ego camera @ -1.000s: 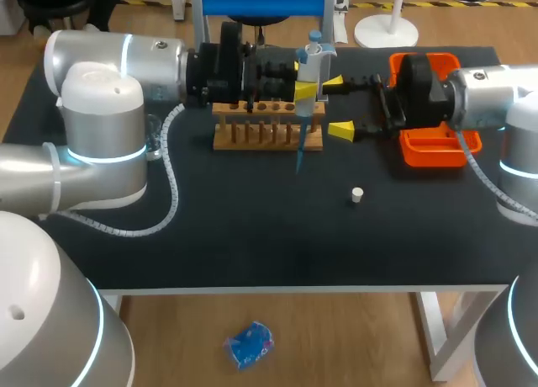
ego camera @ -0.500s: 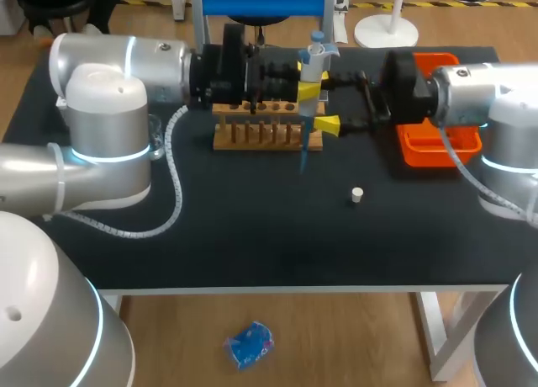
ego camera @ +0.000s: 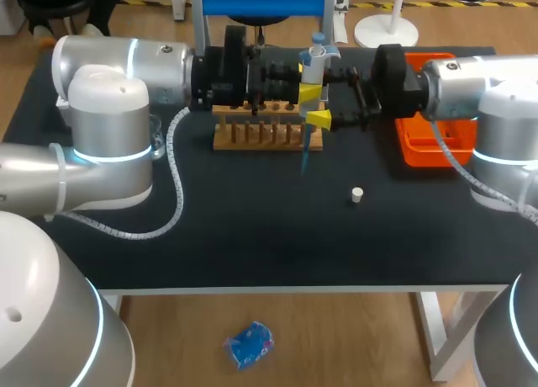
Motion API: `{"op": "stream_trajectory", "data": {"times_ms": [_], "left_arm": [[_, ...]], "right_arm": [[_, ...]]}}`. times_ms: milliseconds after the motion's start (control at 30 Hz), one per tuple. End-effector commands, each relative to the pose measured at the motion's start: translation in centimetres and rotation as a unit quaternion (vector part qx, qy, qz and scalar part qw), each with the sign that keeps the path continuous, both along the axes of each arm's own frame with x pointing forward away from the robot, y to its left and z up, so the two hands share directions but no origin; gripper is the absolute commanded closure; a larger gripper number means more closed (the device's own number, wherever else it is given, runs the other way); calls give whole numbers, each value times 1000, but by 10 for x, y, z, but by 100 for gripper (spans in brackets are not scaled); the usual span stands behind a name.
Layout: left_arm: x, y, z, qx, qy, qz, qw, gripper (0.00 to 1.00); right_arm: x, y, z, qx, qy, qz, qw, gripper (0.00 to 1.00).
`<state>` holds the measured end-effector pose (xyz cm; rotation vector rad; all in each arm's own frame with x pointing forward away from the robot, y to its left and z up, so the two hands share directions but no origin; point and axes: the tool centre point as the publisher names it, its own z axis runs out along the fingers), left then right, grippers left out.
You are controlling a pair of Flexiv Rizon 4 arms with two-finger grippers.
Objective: Invert the test tube, pick up the pipette, mount the tip to pipette, aspirate from beaker and dispense into the tube, eject the tip, return the pipette, and cap with the stopper.
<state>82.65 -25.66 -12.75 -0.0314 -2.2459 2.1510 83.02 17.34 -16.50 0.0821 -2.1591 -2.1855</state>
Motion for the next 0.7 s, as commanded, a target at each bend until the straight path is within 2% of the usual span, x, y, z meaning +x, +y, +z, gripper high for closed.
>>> {"op": "stream_trajectory", "data": {"times_ms": [33, 133, 233, 300, 700], "left_arm": [[1, -2, -2, -1, 1, -1, 1000, 100], [0, -2, -2, -1, 1, -1, 1000, 100], [0, -2, -2, -1, 0, -1, 1000, 100], [0, -2, -2, -1, 0, -1, 1000, 100], [0, -2, -2, -1, 2, -2, 1000, 100]], "right_arm": [[2, 2, 0, -1, 1, 1, 1000, 9], [2, 3, 0, 0, 1, 1, 1000, 17], [3, 3, 0, 0, 2, 1, 1000, 30], [3, 3, 0, 1, 2, 1, 1000, 51], [3, 4, 1, 2, 4, 1, 1000, 51]]}}
